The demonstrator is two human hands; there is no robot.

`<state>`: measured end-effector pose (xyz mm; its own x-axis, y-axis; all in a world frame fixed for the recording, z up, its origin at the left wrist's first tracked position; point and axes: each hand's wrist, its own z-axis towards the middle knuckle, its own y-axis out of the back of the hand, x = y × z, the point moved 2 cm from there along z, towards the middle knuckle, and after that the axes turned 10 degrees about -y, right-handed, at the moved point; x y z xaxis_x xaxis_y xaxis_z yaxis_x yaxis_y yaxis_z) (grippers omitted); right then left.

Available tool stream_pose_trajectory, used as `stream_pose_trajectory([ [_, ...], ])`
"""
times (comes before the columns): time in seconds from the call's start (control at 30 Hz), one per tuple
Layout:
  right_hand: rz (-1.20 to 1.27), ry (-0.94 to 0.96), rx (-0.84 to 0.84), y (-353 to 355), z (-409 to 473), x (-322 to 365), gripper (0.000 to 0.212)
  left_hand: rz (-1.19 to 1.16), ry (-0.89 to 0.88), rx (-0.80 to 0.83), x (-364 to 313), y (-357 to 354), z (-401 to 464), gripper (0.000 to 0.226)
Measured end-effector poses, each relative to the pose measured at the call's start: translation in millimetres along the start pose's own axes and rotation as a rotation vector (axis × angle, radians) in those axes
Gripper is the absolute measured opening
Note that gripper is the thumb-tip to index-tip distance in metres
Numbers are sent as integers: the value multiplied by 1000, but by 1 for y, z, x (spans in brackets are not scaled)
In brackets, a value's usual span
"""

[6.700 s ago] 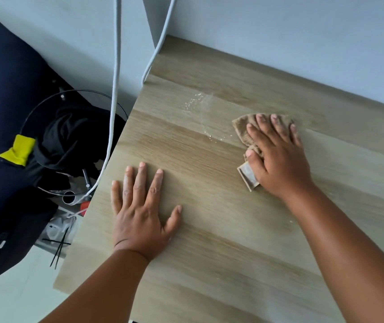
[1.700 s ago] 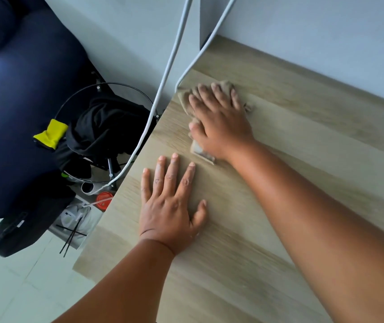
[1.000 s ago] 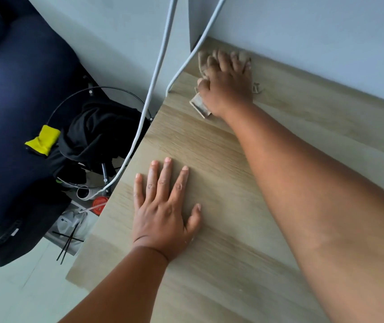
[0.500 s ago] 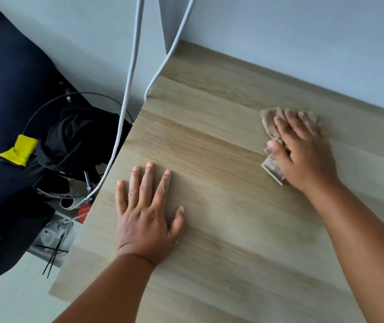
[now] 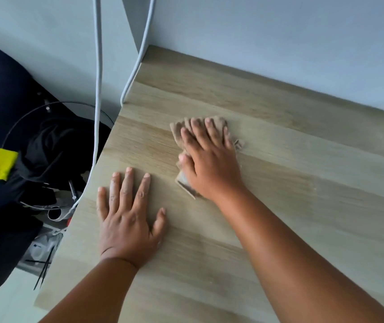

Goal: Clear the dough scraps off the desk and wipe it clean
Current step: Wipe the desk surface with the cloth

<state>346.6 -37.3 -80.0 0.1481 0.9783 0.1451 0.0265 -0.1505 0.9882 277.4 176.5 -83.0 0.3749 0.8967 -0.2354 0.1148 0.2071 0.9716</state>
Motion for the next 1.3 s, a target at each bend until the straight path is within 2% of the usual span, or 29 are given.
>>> stream_pose_trajectory([
  [0.1, -19, 113, -18, 2, -43, -40, 63, 0, 1, 12, -1, 0, 1, 79],
  [0.2, -41, 75, -25, 8, -70, -90, 64, -2, -1, 9, -1, 0, 0, 79],
  [0.37, -14, -320, -44, 24, -72, -163, 67, 7, -6, -8, 0, -1, 0, 79],
  [0.47, -12, -524, -65, 22, -49, -158, 69, 15, -15, -17, 3, -4, 0, 79],
  [0.57, 2, -640, -64, 17, -32, -133, 71, 20, -19, -22, 4, -6, -1, 79],
  [0.93, 20, -476, -44, 5, -49, -40, 69, -33, 16, 29, -1, 2, 0, 81],
  [1.2, 70, -356, 99, 7, -82, -23, 75, -28, 21, 41, 0, 1, 0, 81],
  [1.3, 81, -285, 103, 11, -106, -23, 75, -40, 19, 40, -2, 3, 0, 81],
])
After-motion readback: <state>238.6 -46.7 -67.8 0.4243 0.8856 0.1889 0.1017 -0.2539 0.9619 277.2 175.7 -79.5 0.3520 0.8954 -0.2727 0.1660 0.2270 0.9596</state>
